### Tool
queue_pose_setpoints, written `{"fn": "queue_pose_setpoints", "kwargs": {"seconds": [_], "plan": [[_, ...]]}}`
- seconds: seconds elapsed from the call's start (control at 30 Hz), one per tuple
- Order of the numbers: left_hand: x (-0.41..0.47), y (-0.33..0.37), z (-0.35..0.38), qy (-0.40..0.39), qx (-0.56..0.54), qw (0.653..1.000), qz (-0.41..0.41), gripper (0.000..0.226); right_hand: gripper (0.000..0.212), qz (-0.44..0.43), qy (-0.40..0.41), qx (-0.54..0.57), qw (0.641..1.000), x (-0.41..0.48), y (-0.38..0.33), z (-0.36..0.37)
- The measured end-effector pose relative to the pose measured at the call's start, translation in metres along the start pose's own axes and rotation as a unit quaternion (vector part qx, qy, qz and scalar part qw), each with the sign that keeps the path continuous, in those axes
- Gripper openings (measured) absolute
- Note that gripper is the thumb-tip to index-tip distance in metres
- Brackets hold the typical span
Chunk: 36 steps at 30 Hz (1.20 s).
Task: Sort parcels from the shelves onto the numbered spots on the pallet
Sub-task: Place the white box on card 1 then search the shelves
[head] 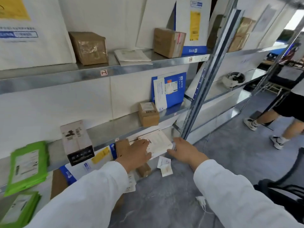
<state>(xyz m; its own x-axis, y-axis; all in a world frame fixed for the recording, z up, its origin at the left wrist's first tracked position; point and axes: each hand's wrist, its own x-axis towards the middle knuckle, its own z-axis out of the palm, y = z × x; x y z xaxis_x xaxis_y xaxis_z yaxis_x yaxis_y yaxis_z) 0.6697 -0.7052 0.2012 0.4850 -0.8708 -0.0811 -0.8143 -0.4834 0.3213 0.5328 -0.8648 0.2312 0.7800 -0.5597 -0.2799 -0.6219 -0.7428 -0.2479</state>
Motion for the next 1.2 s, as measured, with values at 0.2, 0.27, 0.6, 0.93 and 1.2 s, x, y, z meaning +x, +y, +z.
{"fn": "queue_pose_setpoints", "kwargs": {"seconds": [0.2, 0.27, 0.6, 0.93, 1.2], "plan": [[0.077, 0.0, 0.028, 0.006, -0.023, 1.0, -0.012, 0.049, 0.067, -0.003, -0.027, -0.009, 1.0, 0.081, 0.045, -0.004], [0.101, -0.001, 0.041, 0.002, -0.021, 0.999, -0.029, 0.047, 0.069, 0.0, -0.033, -0.008, 0.999, 0.113, 0.06, -0.003], [0.23, -0.029, 0.151, -0.053, -0.075, 0.979, -0.182, 0.04, 0.058, -0.02, -0.135, -0.012, 0.991, 0.294, 0.157, 0.067], [0.329, -0.088, 0.312, -0.038, -0.062, 0.964, -0.255, 0.048, 0.057, -0.028, -0.187, -0.027, 0.982, 0.458, 0.223, 0.189], [0.403, -0.143, 0.364, -0.026, -0.126, 0.905, -0.406, 0.051, 0.064, 0.024, -0.208, 0.052, 0.976, 0.54, 0.231, 0.246]]}}
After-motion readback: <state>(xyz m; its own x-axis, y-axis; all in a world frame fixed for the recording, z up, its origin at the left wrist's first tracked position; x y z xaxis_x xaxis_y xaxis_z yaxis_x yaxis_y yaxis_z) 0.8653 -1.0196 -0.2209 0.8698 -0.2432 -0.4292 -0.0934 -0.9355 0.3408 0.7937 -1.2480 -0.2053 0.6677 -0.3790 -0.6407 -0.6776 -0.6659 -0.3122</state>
